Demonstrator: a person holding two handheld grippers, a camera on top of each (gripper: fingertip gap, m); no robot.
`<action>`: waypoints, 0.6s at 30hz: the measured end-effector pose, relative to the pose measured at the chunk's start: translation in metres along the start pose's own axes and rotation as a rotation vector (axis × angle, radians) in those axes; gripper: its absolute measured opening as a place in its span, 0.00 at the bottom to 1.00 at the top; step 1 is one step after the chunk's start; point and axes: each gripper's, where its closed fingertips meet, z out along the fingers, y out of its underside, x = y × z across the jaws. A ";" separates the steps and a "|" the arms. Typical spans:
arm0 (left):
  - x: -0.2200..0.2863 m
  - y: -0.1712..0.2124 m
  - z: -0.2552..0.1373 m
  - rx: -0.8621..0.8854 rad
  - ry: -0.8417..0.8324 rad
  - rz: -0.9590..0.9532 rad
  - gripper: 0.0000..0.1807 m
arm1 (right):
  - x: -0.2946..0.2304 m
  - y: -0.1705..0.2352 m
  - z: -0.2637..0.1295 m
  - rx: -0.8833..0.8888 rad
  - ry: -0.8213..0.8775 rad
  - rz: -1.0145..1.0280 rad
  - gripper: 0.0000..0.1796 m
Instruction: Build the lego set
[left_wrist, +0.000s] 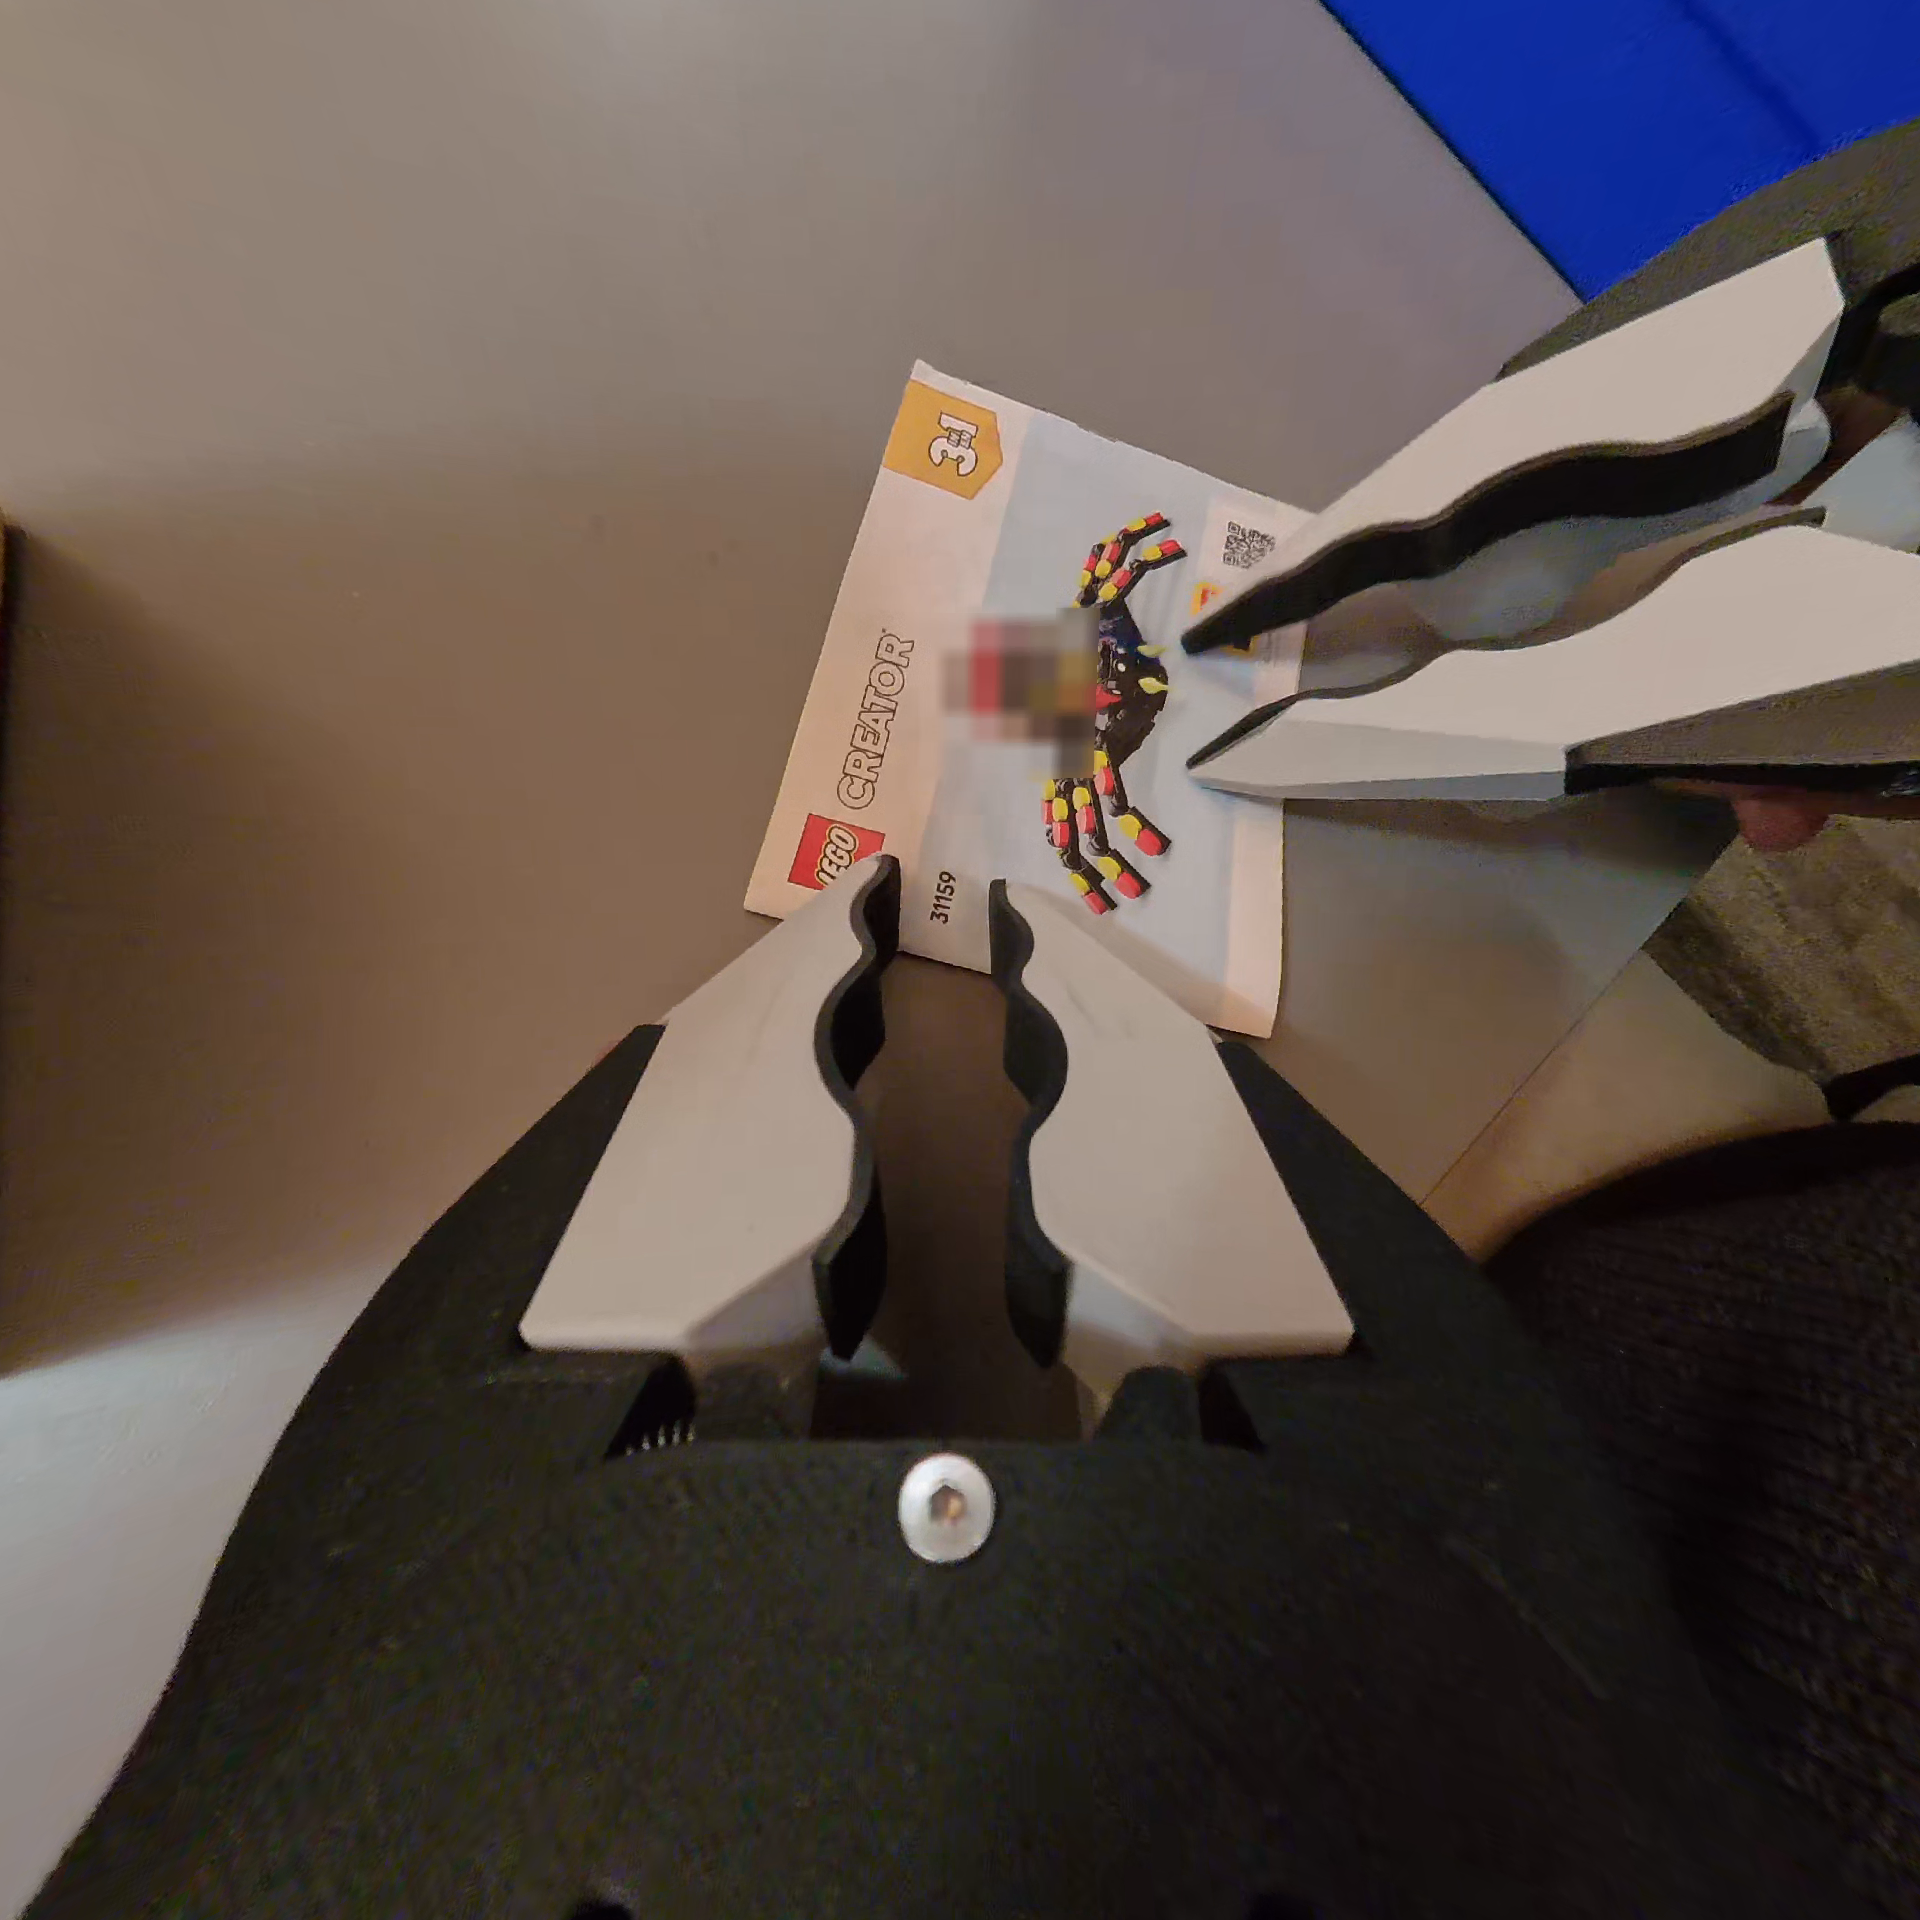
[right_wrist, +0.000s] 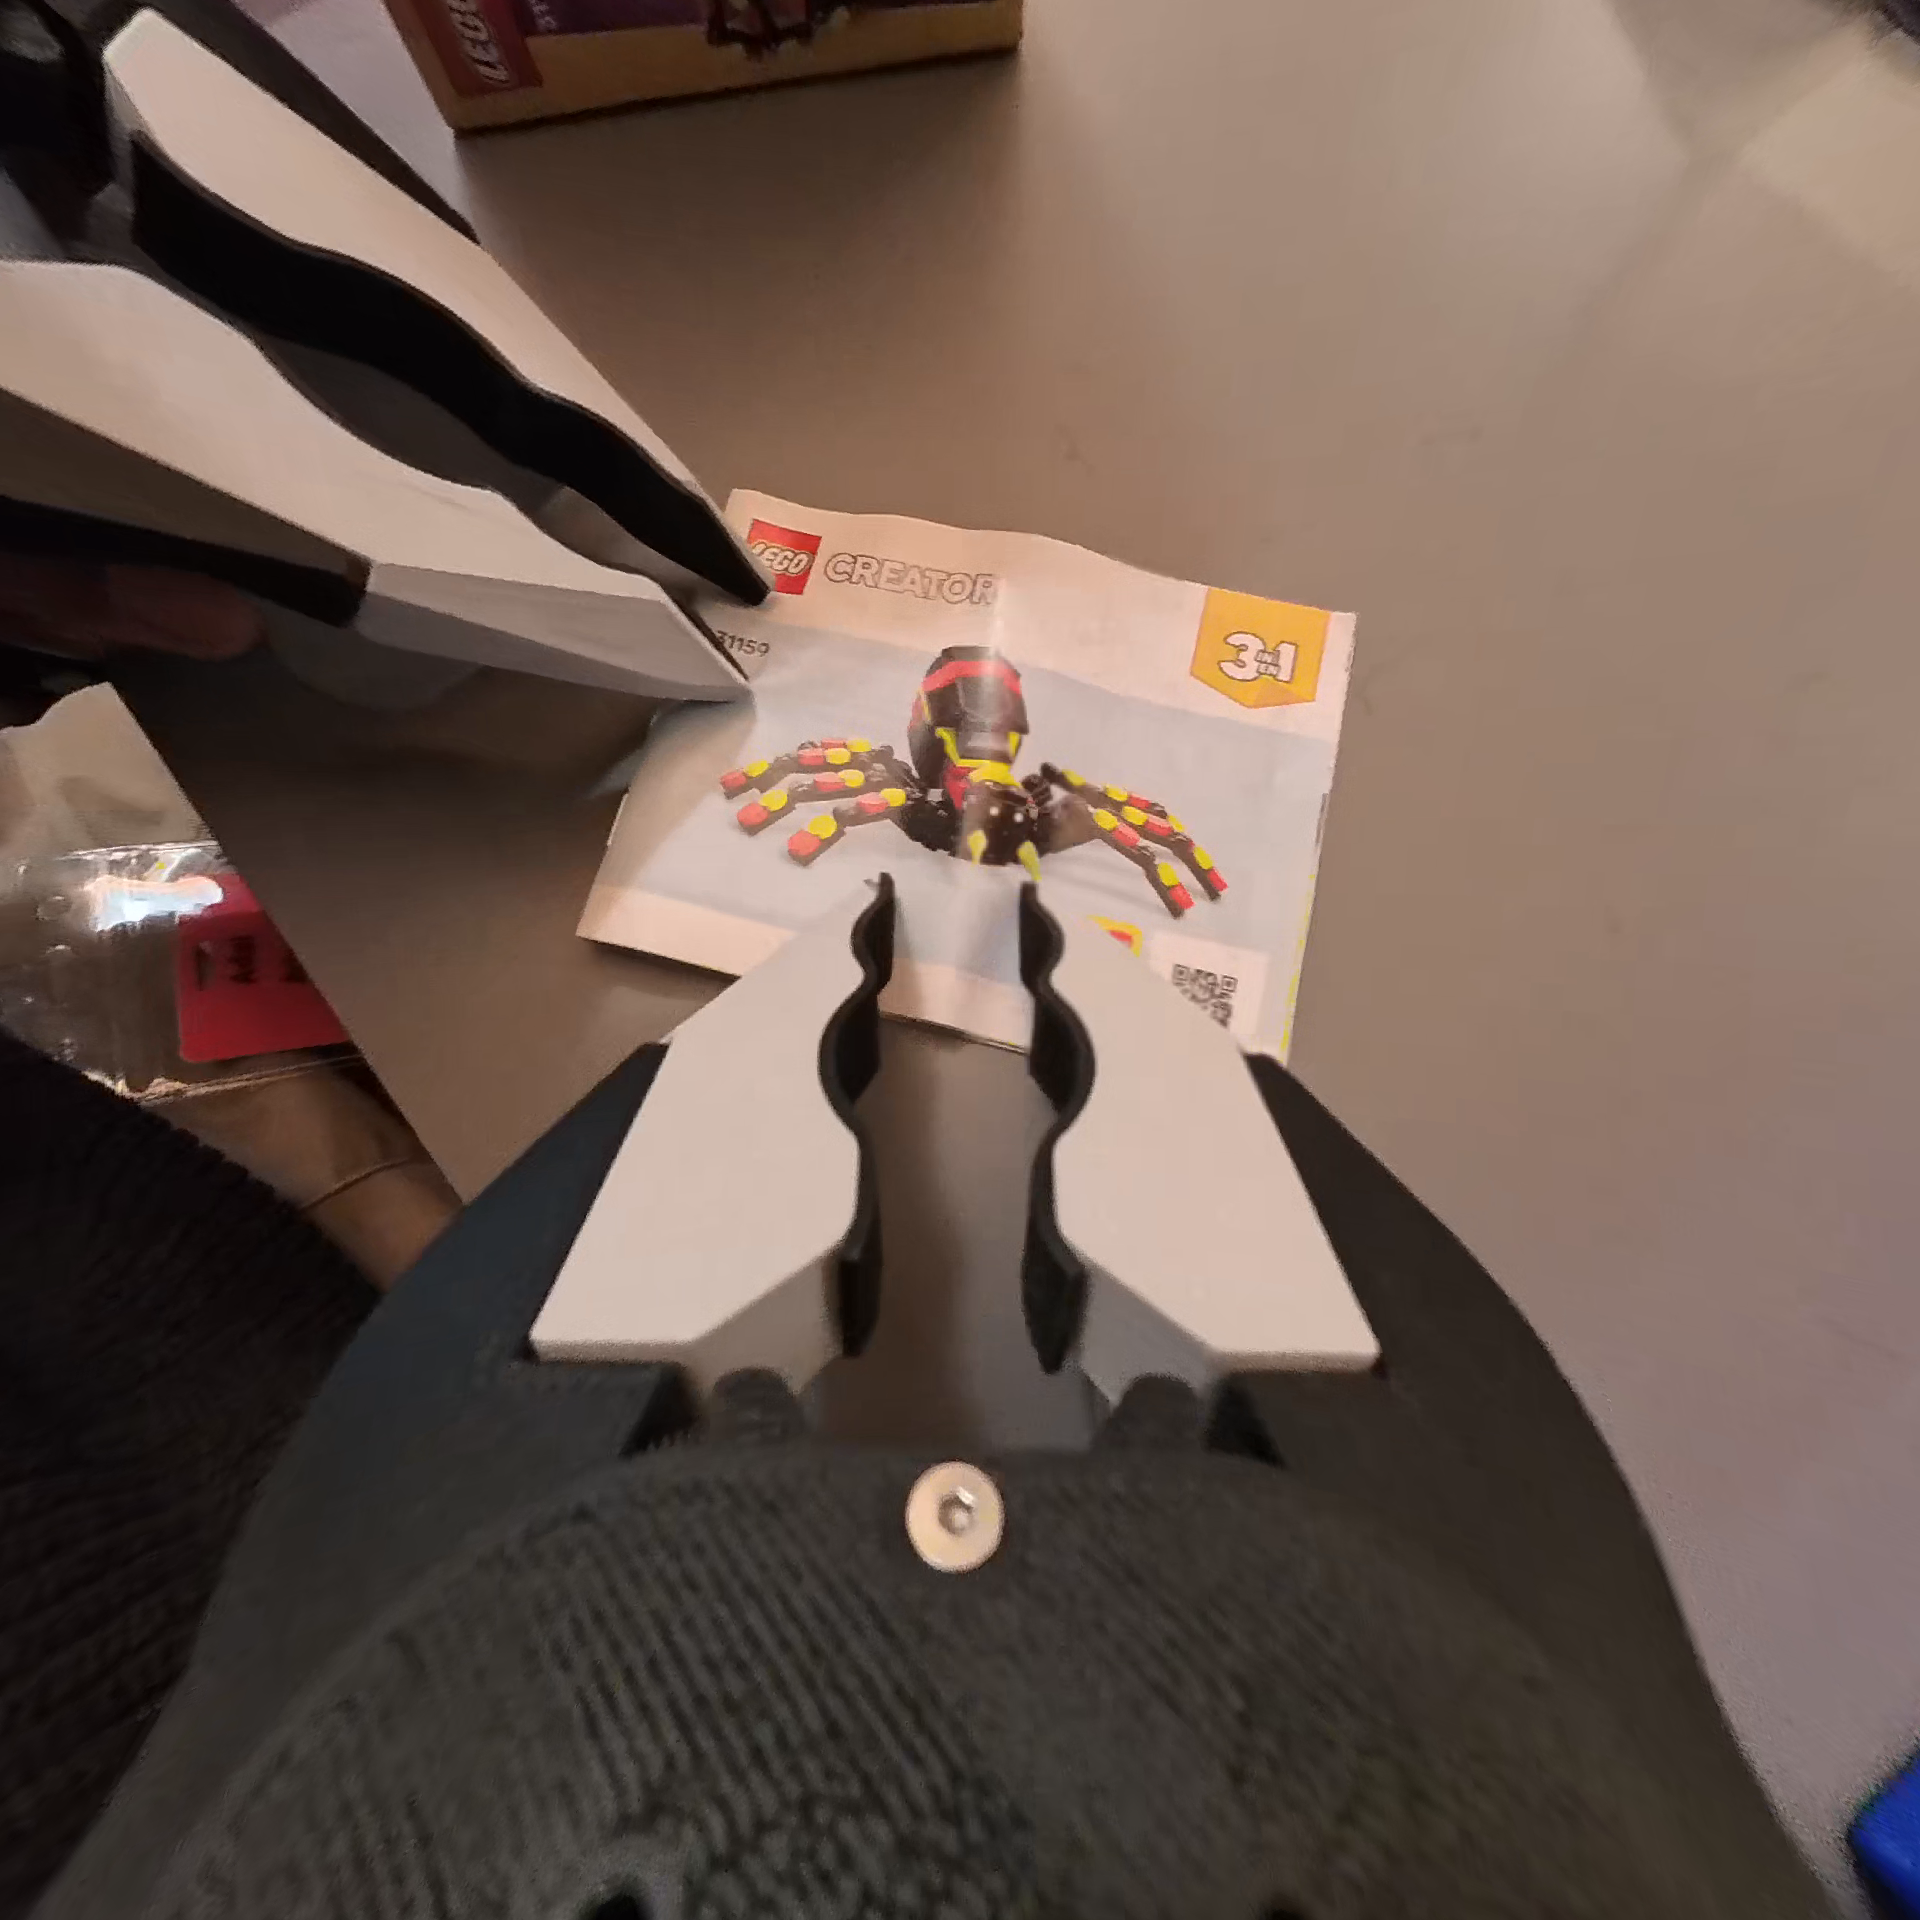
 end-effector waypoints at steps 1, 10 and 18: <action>0.000 0.000 0.000 0.000 0.001 0.000 0.09 | -0.001 0.000 0.000 0.001 -0.004 0.000 0.12; 0.002 0.000 -0.001 -0.003 0.015 0.013 0.10 | 0.009 -0.003 0.000 0.020 0.038 -0.010 0.37; 0.002 0.001 -0.001 -0.005 0.017 0.013 0.10 | 0.010 -0.005 0.007 0.053 0.034 0.013 0.45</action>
